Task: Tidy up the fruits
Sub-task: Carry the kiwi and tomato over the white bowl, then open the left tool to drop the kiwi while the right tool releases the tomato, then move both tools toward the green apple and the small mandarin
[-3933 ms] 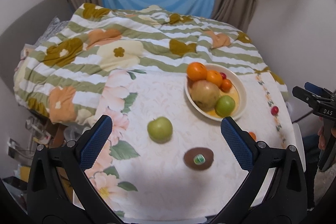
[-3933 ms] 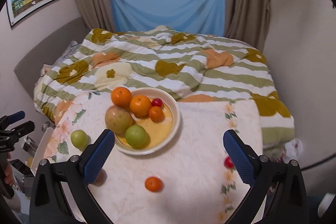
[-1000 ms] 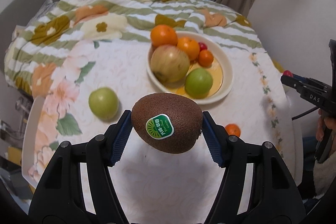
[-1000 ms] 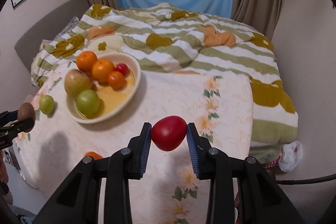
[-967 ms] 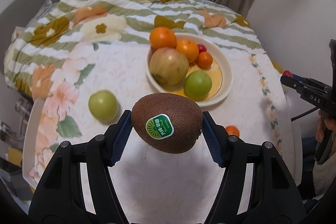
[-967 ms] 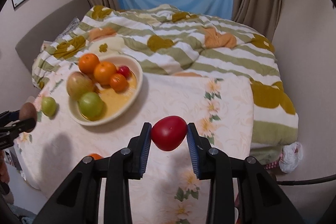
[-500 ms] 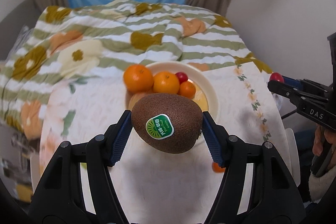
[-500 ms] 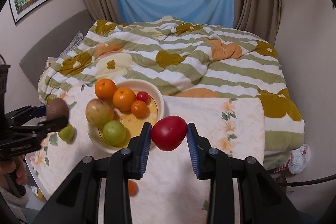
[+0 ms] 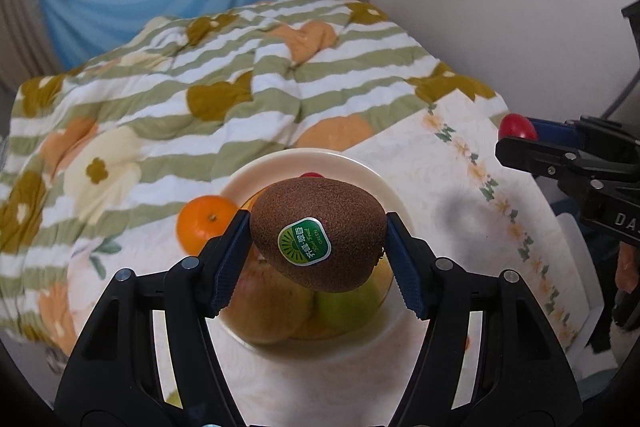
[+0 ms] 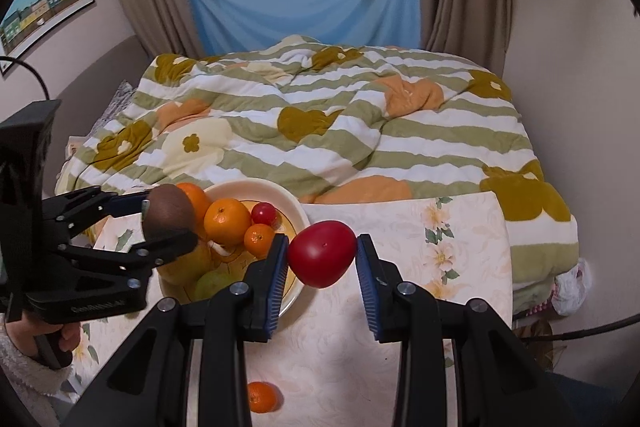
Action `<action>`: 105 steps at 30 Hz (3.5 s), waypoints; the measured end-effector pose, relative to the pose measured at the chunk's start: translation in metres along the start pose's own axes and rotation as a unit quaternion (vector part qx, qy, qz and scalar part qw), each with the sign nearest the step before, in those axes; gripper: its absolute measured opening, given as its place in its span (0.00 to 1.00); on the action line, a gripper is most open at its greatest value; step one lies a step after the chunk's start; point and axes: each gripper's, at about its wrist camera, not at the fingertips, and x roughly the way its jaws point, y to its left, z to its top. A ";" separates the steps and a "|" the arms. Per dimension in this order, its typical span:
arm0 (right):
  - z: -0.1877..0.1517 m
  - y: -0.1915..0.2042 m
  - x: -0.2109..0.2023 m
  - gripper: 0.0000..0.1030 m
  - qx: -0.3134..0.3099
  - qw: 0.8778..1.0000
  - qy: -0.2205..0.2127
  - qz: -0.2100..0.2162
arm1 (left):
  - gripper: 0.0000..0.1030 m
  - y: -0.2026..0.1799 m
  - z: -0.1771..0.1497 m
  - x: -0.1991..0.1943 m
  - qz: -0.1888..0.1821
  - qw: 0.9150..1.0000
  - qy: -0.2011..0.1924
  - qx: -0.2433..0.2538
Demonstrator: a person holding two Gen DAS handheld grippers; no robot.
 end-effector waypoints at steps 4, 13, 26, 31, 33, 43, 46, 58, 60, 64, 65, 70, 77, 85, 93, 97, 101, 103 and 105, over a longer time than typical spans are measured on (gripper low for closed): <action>0.000 -0.002 0.003 0.31 0.011 1.000 0.001 -0.007 | 0.71 -0.004 0.001 0.015 0.001 1.000 0.005 0.027; -0.002 -0.008 0.008 0.31 0.031 0.999 0.004 -0.022 | 0.71 -0.019 -0.004 0.041 0.004 0.997 0.027 0.079; -0.008 -0.013 0.007 0.31 0.042 0.999 0.008 -0.033 | 0.71 -0.019 -0.010 0.052 0.007 0.996 0.038 0.076; -0.008 -0.013 0.007 0.31 0.041 0.999 0.007 -0.032 | 0.94 -0.018 -0.010 0.045 0.010 0.997 0.024 0.071; -0.008 -0.013 0.005 0.31 0.038 0.999 0.006 -0.031 | 1.00 -0.016 -0.009 0.037 0.005 0.998 0.011 0.062; 0.000 -0.010 0.006 0.31 0.017 1.000 0.004 -0.008 | 1.00 0.015 -0.014 -0.006 0.020 1.000 -0.006 -0.020; 0.003 -0.006 0.012 0.31 0.009 1.000 0.008 0.007 | 1.00 0.030 -0.022 -0.018 0.037 0.998 -0.007 -0.051; -0.002 0.017 0.065 0.31 -0.076 0.994 0.037 0.064 | 1.00 0.075 -0.067 -0.049 0.090 0.984 -0.003 -0.155; -0.004 0.018 0.075 0.31 -0.094 0.992 0.044 0.070 | 1.00 0.077 -0.074 -0.051 0.095 0.982 -0.002 -0.165; -0.009 0.018 0.090 0.31 -0.128 0.987 0.049 0.079 | 1.00 0.079 -0.086 -0.052 0.104 0.977 0.003 -0.184; -0.009 0.019 0.092 0.31 -0.133 0.986 0.049 0.083 | 1.00 0.078 -0.089 -0.052 0.106 0.977 0.005 -0.186; -0.012 0.021 0.100 0.31 -0.169 0.979 0.045 0.104 | 1.00 0.074 -0.102 -0.052 0.119 0.973 0.014 -0.195; -0.020 0.024 0.104 0.31 -0.199 0.973 0.040 0.108 | 1.00 0.074 -0.119 -0.058 0.130 0.966 0.020 -0.223; -0.023 0.024 0.094 0.83 -0.214 0.970 0.028 0.114 | 1.00 0.069 -0.129 -0.068 0.142 0.959 0.013 -0.246; -0.023 0.020 0.064 0.95 -0.216 0.972 0.003 0.094 | 1.00 0.061 -0.136 -0.093 0.157 0.954 -0.005 -0.256; -0.020 0.019 0.043 0.99 -0.207 0.974 -0.007 0.090 | 1.00 0.057 -0.138 -0.113 0.170 0.951 -0.014 -0.258; -0.019 0.018 0.023 0.99 -0.191 0.978 -0.009 0.079 | 1.00 0.057 -0.138 -0.129 0.174 0.952 -0.018 -0.251; -0.020 0.019 0.013 0.99 -0.182 0.981 -0.002 0.069 | 1.00 0.059 -0.140 -0.135 0.175 0.954 -0.019 -0.244; -0.023 0.023 0.003 0.99 -0.168 0.985 0.013 0.049 | 1.00 0.061 -0.140 -0.140 0.174 0.955 -0.019 -0.237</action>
